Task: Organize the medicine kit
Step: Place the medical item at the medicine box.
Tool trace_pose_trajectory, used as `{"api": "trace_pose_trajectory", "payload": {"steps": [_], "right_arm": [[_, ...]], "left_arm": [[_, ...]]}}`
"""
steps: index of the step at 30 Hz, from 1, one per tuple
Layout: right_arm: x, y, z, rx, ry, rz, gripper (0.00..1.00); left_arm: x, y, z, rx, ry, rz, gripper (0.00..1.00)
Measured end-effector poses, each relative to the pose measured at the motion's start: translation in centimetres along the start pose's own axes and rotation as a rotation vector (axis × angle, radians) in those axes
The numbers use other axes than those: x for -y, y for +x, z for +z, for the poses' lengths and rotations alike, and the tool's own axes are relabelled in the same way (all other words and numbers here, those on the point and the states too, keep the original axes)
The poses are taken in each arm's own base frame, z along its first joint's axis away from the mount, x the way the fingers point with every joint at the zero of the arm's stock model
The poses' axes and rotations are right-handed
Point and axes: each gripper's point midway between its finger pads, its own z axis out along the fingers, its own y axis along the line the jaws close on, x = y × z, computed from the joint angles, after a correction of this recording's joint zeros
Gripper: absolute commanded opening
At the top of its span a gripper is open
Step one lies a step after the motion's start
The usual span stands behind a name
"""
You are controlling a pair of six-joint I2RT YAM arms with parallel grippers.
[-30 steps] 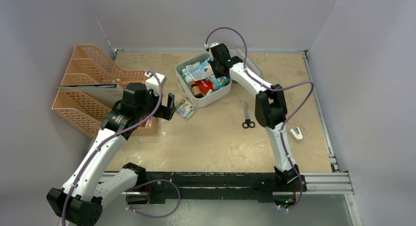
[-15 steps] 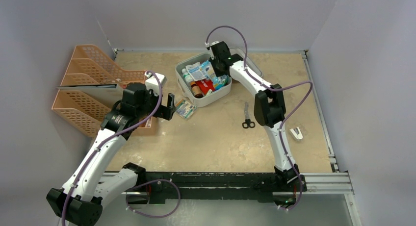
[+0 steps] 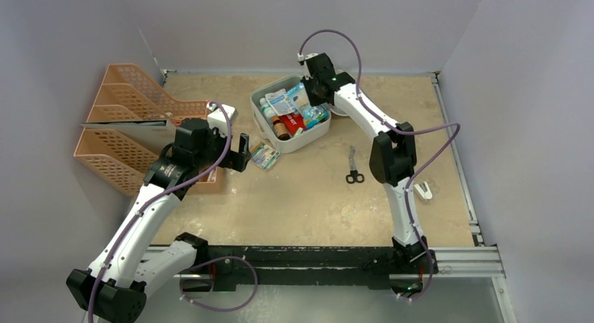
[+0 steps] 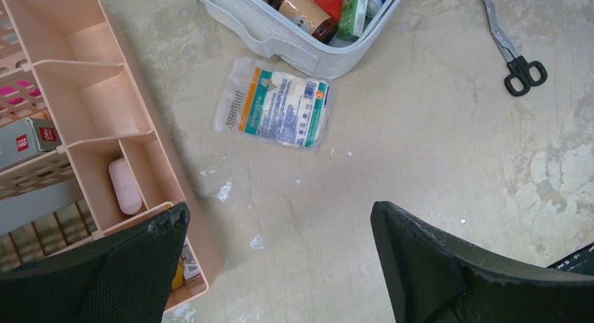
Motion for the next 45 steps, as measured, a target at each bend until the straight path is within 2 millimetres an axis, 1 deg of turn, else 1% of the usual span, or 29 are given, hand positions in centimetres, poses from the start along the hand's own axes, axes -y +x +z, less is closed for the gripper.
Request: {"api": "trace_pose_trajectory", "payload": {"steps": [3,7,9,16,20,26,31,34,38,42,44,45], "right_arm": [[-0.2,-0.6,-0.5,0.022,-0.016,0.007,0.18],[-0.4,-0.7,0.2,0.030,-0.019,0.011,0.17],[-0.5,-0.4,1.0,0.029,-0.019,0.011,0.19],[-1.1,1.4,5.3,-0.001,-0.023,-0.004,0.19],[-1.4,2.4,6.8,-0.022,-0.025,-0.012,0.19],[-1.3,2.4,6.9,-0.019,-0.024,-0.014,0.20],[-1.3,2.1,6.5,-0.017,-0.024,-0.014,0.24],[-1.1,1.3,5.3,-0.004,-0.024,-0.010,0.27],[-0.7,-1.6,1.8,0.066,-0.027,0.014,0.32],[-0.4,-4.5,-4.0,0.151,-0.051,0.060,0.39],[-0.2,-5.5,-6.9,0.190,-0.061,0.086,0.45],[-0.1,-5.7,-8.0,0.203,-0.065,0.095,0.48]], "left_arm": [[0.0,0.0,0.0,0.000,0.000,0.000,1.00],[0.0,0.0,0.0,0.000,0.000,0.000,1.00],[0.0,0.0,0.0,0.000,0.000,0.000,1.00],[0.0,0.0,0.0,0.000,0.000,0.000,1.00],[0.0,0.0,0.0,0.000,0.000,0.000,1.00],[0.0,0.0,0.0,0.000,0.000,0.002,1.00],[0.0,0.0,0.0,0.000,-0.002,0.002,1.00],[-0.1,0.1,0.0,-0.002,-0.004,0.002,1.00],[-0.1,0.1,0.0,-0.004,-0.005,0.005,1.00],[-0.4,0.1,0.0,-0.004,-0.020,0.004,1.00],[-0.5,0.4,0.1,-0.012,-0.025,0.002,1.00],[-0.5,0.5,0.3,-0.020,-0.027,0.000,0.99]]}}
